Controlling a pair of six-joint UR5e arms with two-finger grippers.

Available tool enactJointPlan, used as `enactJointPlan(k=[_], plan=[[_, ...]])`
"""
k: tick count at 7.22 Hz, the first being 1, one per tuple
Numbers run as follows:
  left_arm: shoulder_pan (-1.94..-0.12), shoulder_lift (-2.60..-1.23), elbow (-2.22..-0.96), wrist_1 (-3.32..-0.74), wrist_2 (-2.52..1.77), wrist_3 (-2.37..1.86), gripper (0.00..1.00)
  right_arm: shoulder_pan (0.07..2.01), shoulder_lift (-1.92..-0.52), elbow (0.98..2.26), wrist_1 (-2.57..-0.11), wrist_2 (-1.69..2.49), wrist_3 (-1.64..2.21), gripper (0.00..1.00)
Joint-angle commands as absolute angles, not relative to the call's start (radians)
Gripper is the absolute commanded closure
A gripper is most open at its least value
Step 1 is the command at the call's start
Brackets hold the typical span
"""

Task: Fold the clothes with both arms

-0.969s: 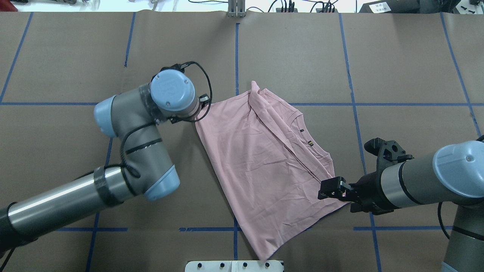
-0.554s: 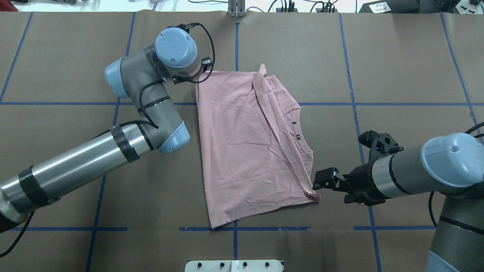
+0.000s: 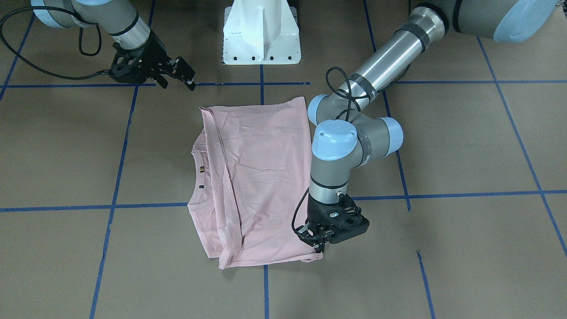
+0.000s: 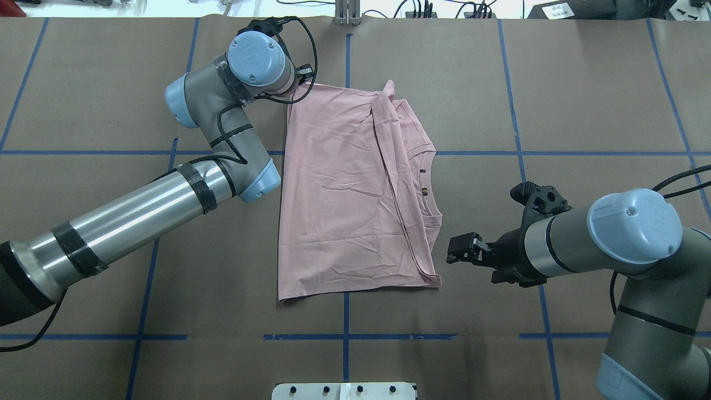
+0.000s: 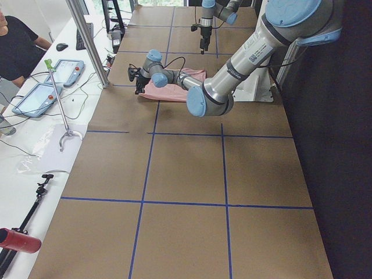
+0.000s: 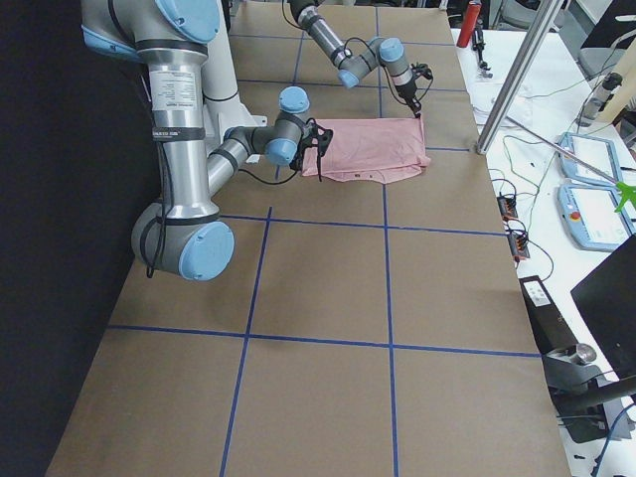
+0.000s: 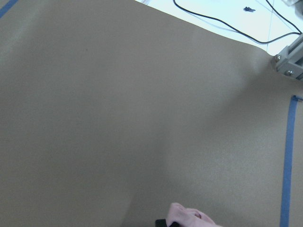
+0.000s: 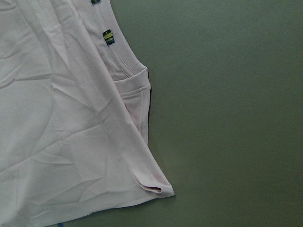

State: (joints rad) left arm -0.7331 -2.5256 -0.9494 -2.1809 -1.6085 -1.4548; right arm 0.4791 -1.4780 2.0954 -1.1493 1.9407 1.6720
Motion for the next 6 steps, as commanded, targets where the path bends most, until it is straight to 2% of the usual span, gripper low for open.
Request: enactJointPlan(k=[1,2,3,5,6], plan=[[-0.735,-2.53,-0.925,-2.203,-1.605,-1.407,0.01,0.489,-1.471,2.094,-1.15,1.939,1.672,0.0],[-0.739,-2.519,-0.978,-2.175,-1.621,-1.408,0.0,0.498,-1.471,2.092,-1.157,1.939,1.671,0.0],[-0.739,-2.457,-1.134,-2.067,-1.688,-1.413,0.0,0.508,-1.473,2.092,-1.16,1.939,1.671,0.0],[-0.689,-2.25,-1.549,-1.862,-1.768,-1.529,0.0,0.525,-1.474,2.085,-1.161,1.937,1.661,0.0],[-0.628,-2.162,-1.689,-1.823,-1.769,-1.633,0.0,0.525,-1.474,2.083,-1.161,1.937,1.661,0.0]])
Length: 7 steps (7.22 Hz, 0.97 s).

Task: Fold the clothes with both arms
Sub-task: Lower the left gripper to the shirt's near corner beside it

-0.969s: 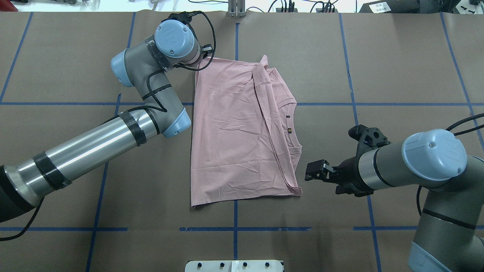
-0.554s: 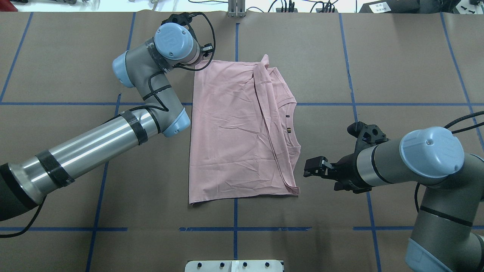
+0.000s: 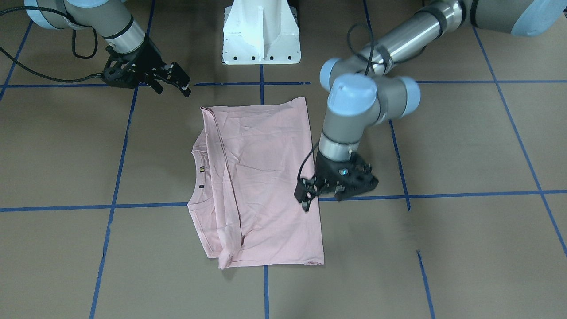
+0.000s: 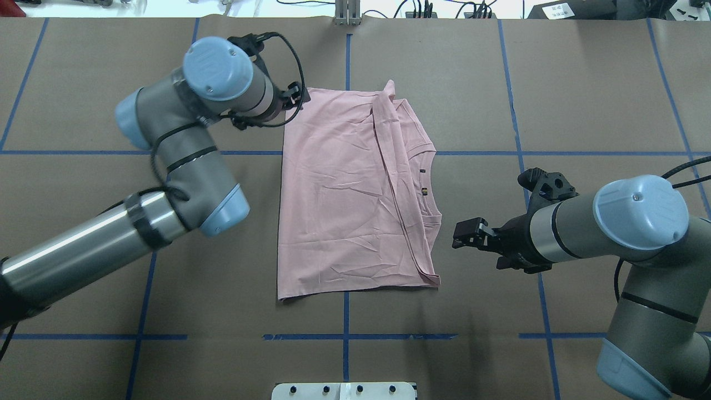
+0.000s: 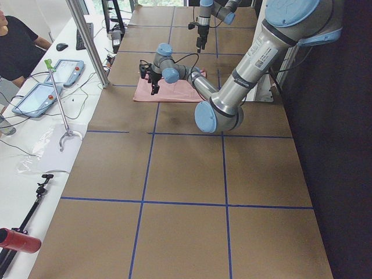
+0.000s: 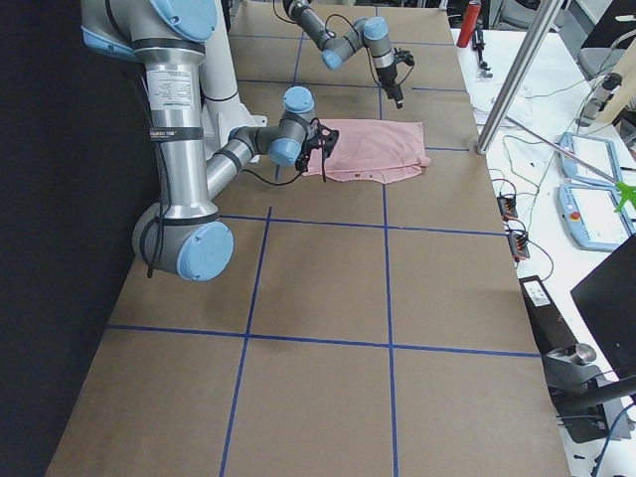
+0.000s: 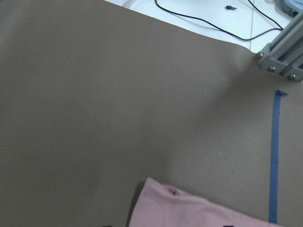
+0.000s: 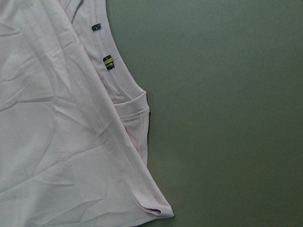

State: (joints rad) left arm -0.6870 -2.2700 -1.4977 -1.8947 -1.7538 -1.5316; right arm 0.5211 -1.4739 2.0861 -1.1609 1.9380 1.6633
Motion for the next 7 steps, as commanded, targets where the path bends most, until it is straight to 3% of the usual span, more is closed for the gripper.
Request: enactJointPlan(k=[1,3,5,7], plan=[[-0.551,-2.081,-1.782,-1.818,-1.763,-1.769,0.0,0.526,-1.474,2.085,-1.16,1.936,1.661,0.0],[-0.368,-2.049,-1.856,-1.665,-1.714,-2.011,0.0,0.531,-1.474,2.085,-1.16,1.936,1.661,0.0],[-0.238,-2.051,-1.85,-1.657,-1.675,-2.155,0.0,0.534,-1.476,2.083,-1.16,1.936,1.66,0.0],[-0.229,-2.052,-1.832,-1.657,-1.671,-2.167,0.0,0.537,-1.476,2.083,-1.16,1.936,1.66,0.0]])
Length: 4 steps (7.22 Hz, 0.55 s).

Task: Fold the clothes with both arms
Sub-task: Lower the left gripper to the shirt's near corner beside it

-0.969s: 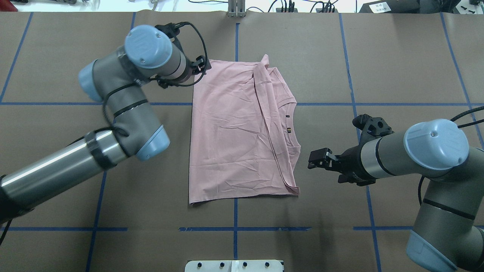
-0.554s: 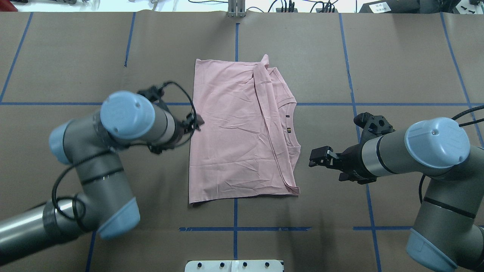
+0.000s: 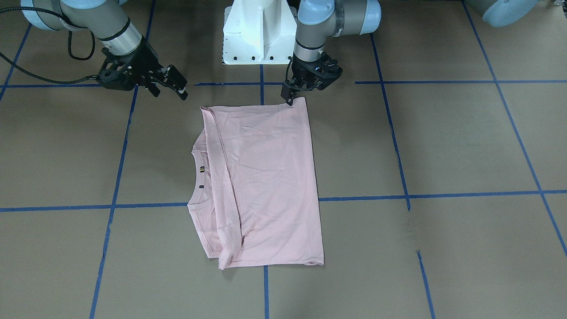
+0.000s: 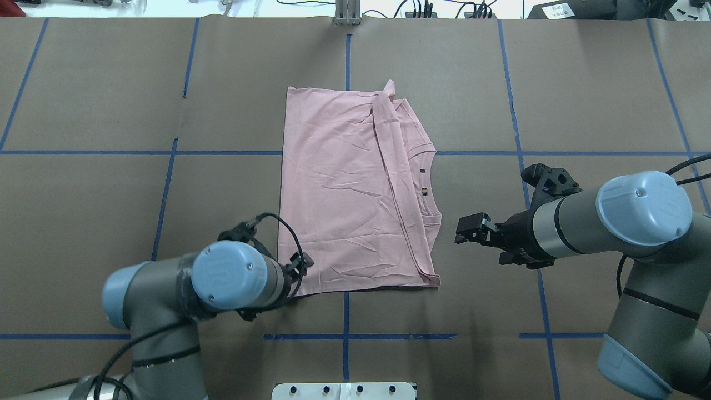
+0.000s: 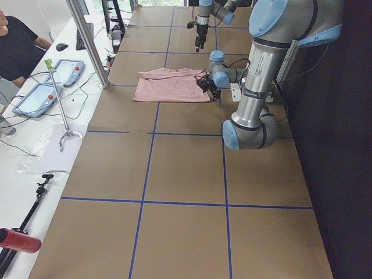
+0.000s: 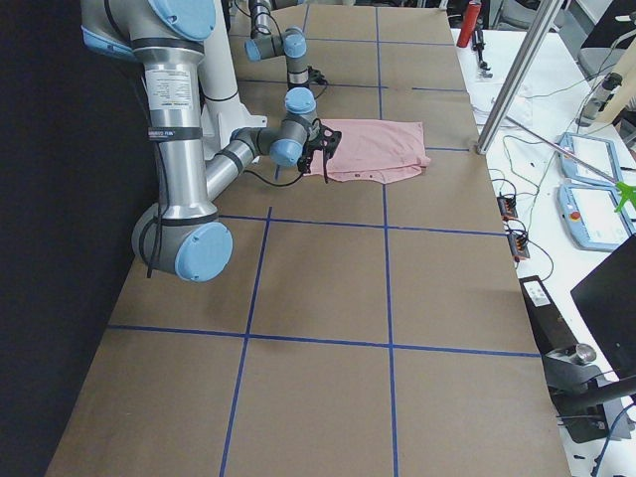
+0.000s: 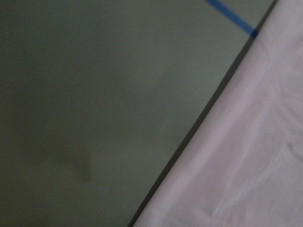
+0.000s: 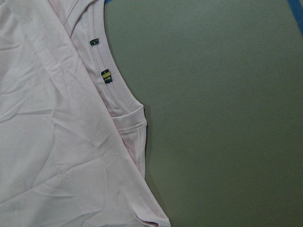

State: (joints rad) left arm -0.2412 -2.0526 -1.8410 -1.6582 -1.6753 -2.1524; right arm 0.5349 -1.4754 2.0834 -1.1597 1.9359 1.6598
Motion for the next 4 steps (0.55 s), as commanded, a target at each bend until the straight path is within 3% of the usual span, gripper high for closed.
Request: enactJointPlan(k=[1,4], plan=[[-0.233,-2.054,-1.83,-1.657,-1.643,-2.164,0.0,0.538,-1.474,2.083,-1.16,1.936,1.66,0.0],[-0.247,-2.052,-1.807,-1.657,-1.64,-2.163,0.08,0.54,-1.474,2.085,-1.16,1.936,1.661,0.0]])
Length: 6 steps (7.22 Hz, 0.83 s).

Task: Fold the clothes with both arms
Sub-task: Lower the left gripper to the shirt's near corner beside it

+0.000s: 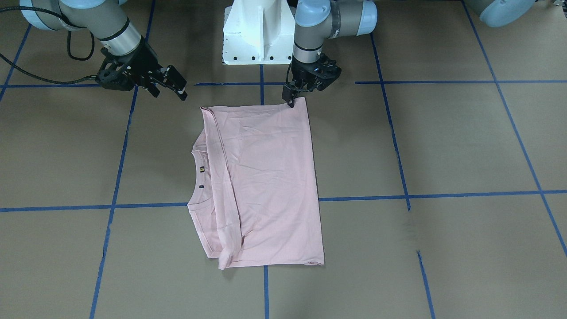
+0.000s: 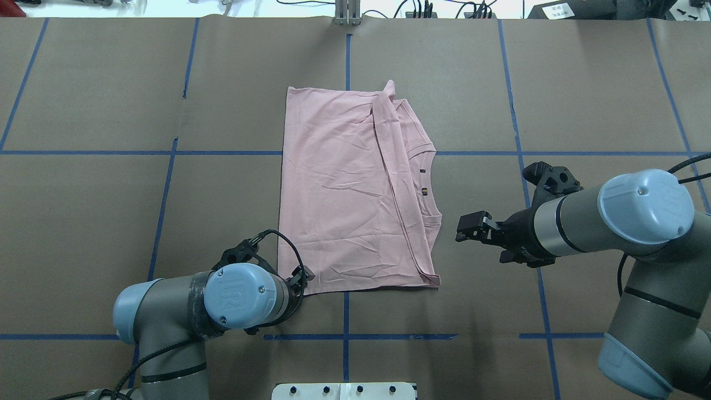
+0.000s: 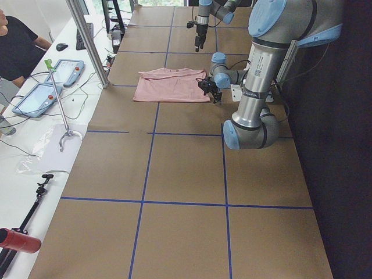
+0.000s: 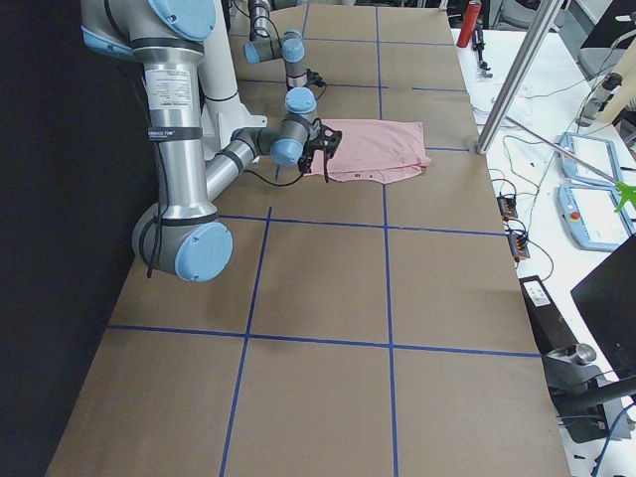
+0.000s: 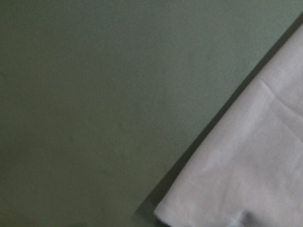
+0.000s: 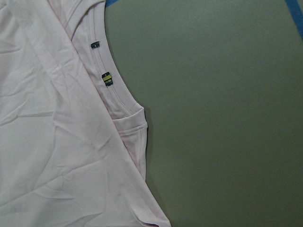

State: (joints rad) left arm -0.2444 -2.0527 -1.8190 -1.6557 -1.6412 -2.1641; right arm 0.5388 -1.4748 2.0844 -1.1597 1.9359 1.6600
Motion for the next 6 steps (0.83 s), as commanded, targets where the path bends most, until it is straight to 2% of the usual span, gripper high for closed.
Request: enactJointPlan(k=[1,2,4,5,6], plan=[[-0.247,-2.054,-1.809,-1.657,-1.64,-2.161,0.14,0.54,-1.476,2.085,-1.16,1.936,1.66,0.0],[-0.247,-2.056,-1.81,-1.655,-1.641,-2.166,0.28,0.54,-1.477,2.083,-1.161,1.936,1.66,0.0],[-0.245,-2.059,-1.813,-1.655,-1.643,-2.166,0.83,0.54,-1.479,2.083,-1.16,1.937,1.66,0.0],[-0.247,-2.059,-1.821,-1.655,-1.644,-2.161,0.99,0.54,-1.48,2.083,-1.16,1.937,1.66,0.0],[-0.247,-2.059,-1.824,-1.655,-1.646,-2.152,1.0,0.541,-1.482,2.083,-1.16,1.937,1.66,0.0]])
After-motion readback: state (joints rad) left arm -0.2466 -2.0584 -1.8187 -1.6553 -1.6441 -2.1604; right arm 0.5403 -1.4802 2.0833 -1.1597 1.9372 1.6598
